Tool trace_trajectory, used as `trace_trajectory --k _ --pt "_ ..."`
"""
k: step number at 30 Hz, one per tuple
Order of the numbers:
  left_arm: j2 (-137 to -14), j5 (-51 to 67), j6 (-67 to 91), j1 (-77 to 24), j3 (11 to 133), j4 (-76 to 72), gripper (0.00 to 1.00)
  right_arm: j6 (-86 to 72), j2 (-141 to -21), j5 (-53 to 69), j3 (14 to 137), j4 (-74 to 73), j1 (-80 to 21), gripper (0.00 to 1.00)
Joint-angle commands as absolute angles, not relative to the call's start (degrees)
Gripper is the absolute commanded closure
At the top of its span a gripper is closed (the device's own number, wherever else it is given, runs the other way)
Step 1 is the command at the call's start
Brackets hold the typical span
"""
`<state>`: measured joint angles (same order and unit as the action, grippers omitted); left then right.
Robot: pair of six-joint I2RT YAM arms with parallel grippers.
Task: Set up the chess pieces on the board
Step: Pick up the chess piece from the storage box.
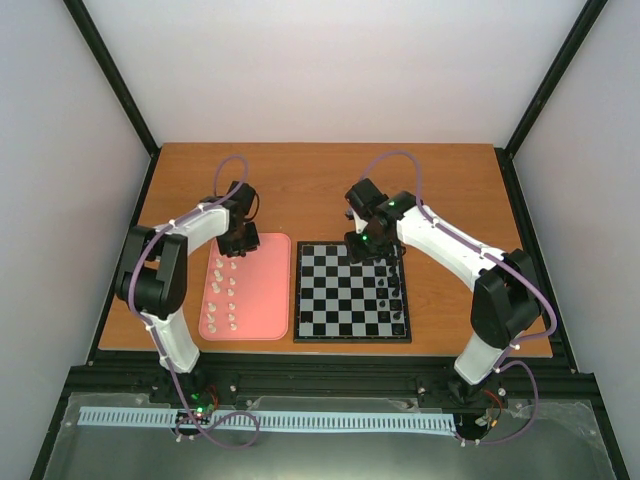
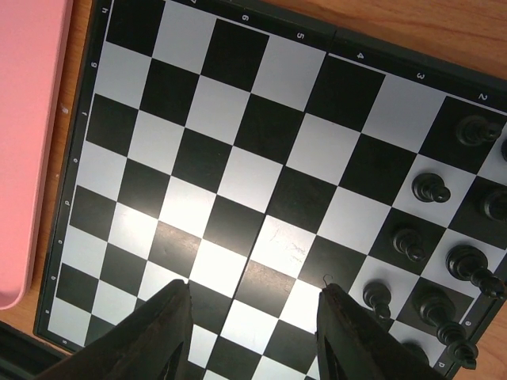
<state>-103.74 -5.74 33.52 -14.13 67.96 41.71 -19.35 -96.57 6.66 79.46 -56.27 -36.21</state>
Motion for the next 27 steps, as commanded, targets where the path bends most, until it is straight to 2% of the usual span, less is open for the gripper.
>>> trace_trajectory --k 1,19,27 --pt "-105.30 -5.28 32.92 -13.54 69.12 40.74 0.67 -19.61 -95.21 6.67 79.25 -55.90 -35.42 0.49" --pt "-106.72 -5.12 32.09 -13.54 70.40 40.64 0.74 -20.29 -94.83 6.81 78.01 -55.66 -35.16 0.49" --pt "-105.17 -5.17 32.25 -13.54 69.36 40.99 0.68 -20.13 -95.13 7.54 77.82 -55.15 -35.16 0.49"
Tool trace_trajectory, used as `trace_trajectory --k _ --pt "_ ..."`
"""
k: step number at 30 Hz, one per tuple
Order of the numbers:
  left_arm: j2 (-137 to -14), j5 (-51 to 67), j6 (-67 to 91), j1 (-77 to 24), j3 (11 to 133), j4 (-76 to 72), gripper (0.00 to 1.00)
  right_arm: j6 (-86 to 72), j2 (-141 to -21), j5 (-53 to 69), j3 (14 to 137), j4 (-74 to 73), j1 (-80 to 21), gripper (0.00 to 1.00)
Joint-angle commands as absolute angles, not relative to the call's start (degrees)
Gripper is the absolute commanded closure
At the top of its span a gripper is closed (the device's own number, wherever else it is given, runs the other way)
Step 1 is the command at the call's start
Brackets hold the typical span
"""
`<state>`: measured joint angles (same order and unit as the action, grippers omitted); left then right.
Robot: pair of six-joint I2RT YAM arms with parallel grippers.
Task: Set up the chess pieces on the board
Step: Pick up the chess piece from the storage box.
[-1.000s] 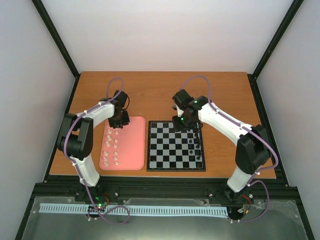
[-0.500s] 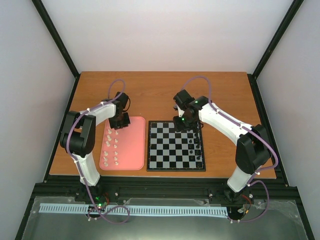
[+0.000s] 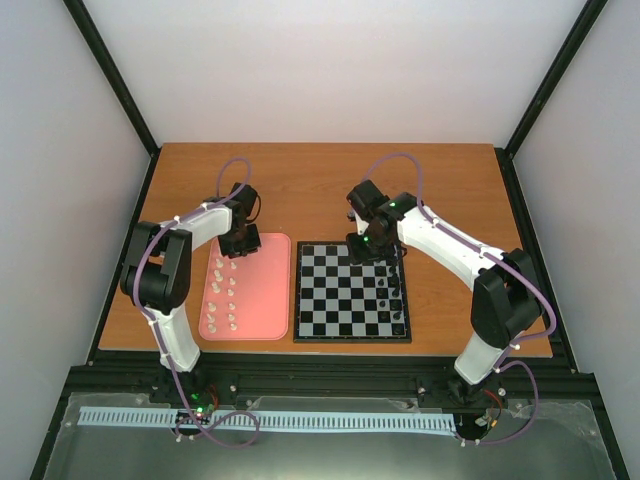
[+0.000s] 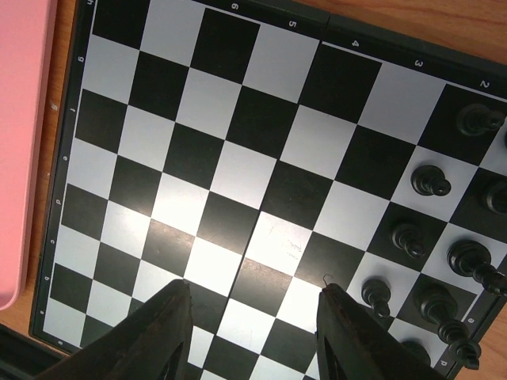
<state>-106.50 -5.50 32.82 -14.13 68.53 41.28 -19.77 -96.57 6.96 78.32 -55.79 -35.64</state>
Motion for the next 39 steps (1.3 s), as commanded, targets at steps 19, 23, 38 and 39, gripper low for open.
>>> trace_trajectory --k 19,23,38,39 --pt "-104.94 -4.84 32.27 -13.54 70.84 42.20 0.83 -19.67 -96.05 7.62 77.31 -54.75 -35.16 0.49" --pt "-105.27 -4.77 32.24 -13.53 70.85 42.22 0.88 -19.64 -96.29 7.82 77.15 -54.71 -35.16 0.49" --pt "-95.85 -5.62 27.00 -15.77 77.09 50.82 0.99 -18.98 -94.39 3.87 80.38 -56.11 -32.02 0.49" --pt "-94.41 -5.33 26.59 -16.79 77.99 52.37 0.99 -18.91 -94.10 3.46 80.60 -56.22 -30.86 0.49"
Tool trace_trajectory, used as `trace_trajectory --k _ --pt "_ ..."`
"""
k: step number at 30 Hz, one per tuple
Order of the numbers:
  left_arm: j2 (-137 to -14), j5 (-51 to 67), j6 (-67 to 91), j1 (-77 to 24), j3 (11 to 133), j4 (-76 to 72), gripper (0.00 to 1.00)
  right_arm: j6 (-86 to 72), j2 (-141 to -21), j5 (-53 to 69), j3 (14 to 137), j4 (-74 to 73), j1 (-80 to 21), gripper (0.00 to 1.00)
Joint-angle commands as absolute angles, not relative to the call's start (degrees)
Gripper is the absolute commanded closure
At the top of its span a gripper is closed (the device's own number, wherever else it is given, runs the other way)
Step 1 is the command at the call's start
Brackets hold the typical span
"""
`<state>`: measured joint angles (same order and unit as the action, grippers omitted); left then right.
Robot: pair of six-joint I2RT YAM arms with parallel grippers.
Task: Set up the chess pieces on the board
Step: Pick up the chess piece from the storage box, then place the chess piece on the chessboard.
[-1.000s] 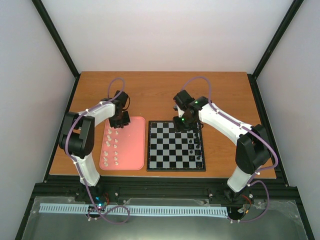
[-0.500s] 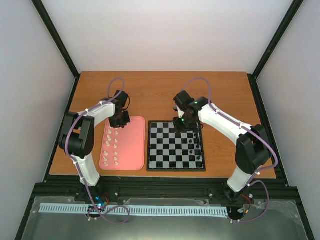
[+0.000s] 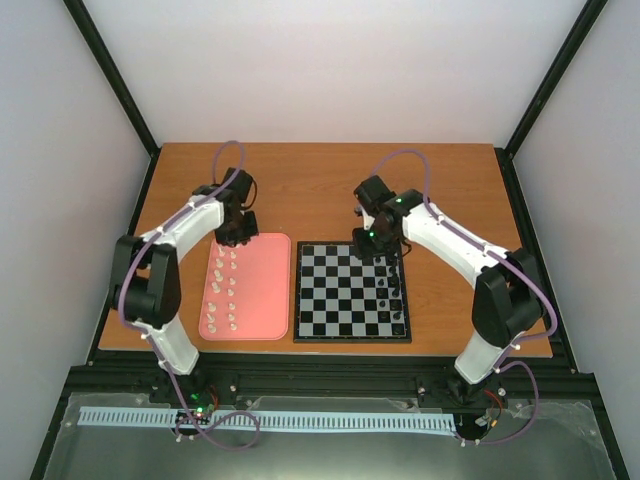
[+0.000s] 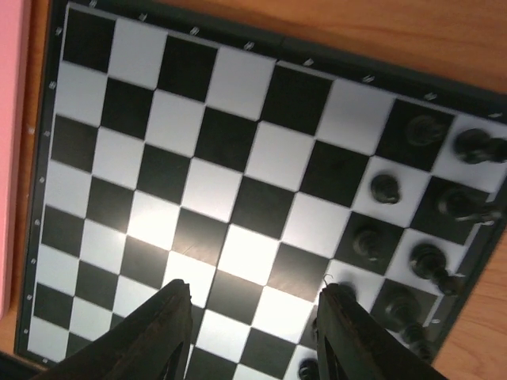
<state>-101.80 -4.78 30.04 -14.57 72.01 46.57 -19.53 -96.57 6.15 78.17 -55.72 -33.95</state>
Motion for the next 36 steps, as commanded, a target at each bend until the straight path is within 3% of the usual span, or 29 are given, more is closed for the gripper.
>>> trace_trajectory --k 1,3,8,10,12,13,27,36 --pt "-93.39 -4.46 26.21 -18.16 78.96 53.37 0.99 -18.85 -93.75 3.03 80.87 -56.32 -29.86 0.48" --pt "-90.94 -1.68 25.50 -21.55 79.79 53.96 0.99 -18.77 -93.19 2.01 81.25 -56.44 -27.59 0.46" --pt "-87.58 7.51 23.83 -31.67 81.17 53.34 0.99 -18.28 -92.18 -0.38 81.26 -57.36 -21.51 0.29" --pt "-88.50 9.92 22.03 -35.82 83.09 54.00 0.99 -17.70 -91.75 -0.72 80.78 -57.26 -19.35 0.20" --pt "-89.71 11.23 19.97 -40.03 85.05 54.44 0.99 -17.09 -91.29 -0.93 80.08 -56.77 -17.43 0.02" --pt "-90.57 11.72 18.62 -42.17 86.11 54.47 0.99 -16.77 -91.17 -0.81 79.99 -56.74 -16.70 0.00" --pt "-106.00 21.13 13.21 -61.99 102.33 63.18 0.99 -15.29 -88.29 -0.26 75.34 -55.94 -9.08 0.00" --pt "-109.44 21.78 16.29 -66.81 99.26 62.75 0.99 -15.92 -85.67 0.41 70.48 -52.94 -8.61 0.00"
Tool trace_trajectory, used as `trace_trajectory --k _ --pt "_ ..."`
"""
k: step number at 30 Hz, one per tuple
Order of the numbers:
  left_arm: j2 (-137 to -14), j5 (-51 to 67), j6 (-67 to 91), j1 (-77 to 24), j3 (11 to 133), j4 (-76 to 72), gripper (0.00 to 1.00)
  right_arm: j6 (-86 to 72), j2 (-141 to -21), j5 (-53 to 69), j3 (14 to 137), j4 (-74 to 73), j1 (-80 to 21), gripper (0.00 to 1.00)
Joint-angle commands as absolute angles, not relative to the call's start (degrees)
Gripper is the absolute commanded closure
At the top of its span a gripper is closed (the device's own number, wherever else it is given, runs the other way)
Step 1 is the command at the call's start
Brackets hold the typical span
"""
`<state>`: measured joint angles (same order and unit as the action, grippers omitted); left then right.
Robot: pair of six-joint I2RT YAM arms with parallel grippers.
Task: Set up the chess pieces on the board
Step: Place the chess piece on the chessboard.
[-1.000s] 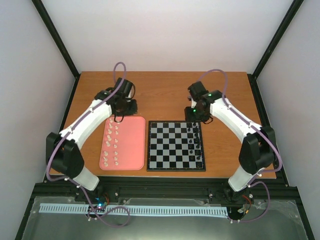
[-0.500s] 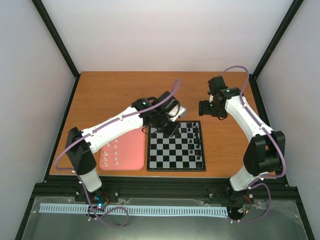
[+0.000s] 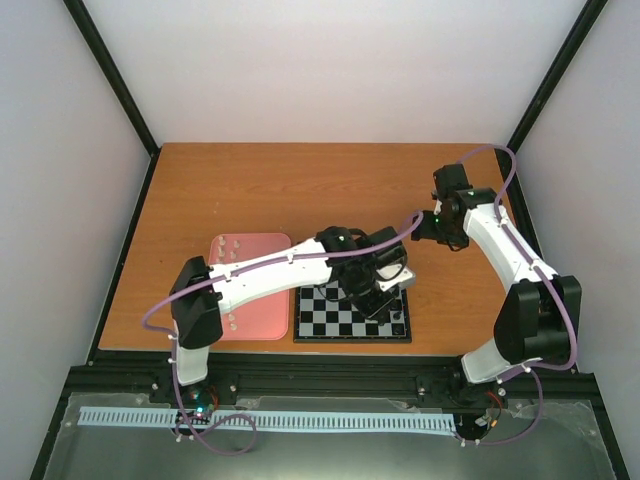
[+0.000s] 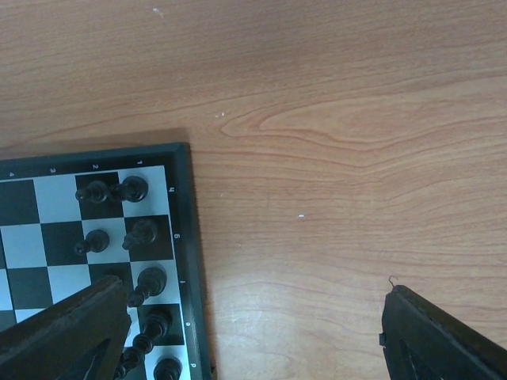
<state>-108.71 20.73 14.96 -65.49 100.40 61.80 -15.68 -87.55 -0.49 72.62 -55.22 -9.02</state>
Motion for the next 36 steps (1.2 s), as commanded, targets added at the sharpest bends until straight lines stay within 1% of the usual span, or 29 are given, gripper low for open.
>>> trace_trajectory --k 1,5,9,14,24,36 --pt "-109.69 21.45 16.71 -66.96 98.61 62.07 0.99 -15.94 -85.61 0.62 70.15 -52.72 -8.57 0.00" --pt "-111.90 19.64 18.69 -67.44 97.65 59.49 0.99 -15.79 -85.45 1.19 69.63 -52.38 -8.53 0.00" --pt "-115.53 14.98 20.70 -68.00 97.59 56.37 0.99 -15.18 -85.43 1.52 69.95 -52.38 -8.45 0.00" --pt "-120.29 13.28 21.70 -68.05 100.25 55.70 0.99 -14.26 -85.31 1.93 70.10 -52.90 -8.35 0.00" --pt "-121.38 9.64 23.98 -68.03 99.21 51.24 0.99 -13.68 -84.56 2.54 68.22 -52.49 -8.13 0.00" --pt "-120.65 8.86 25.76 -68.68 96.91 48.38 0.99 -13.19 -84.82 2.17 68.62 -52.40 -6.93 0.00"
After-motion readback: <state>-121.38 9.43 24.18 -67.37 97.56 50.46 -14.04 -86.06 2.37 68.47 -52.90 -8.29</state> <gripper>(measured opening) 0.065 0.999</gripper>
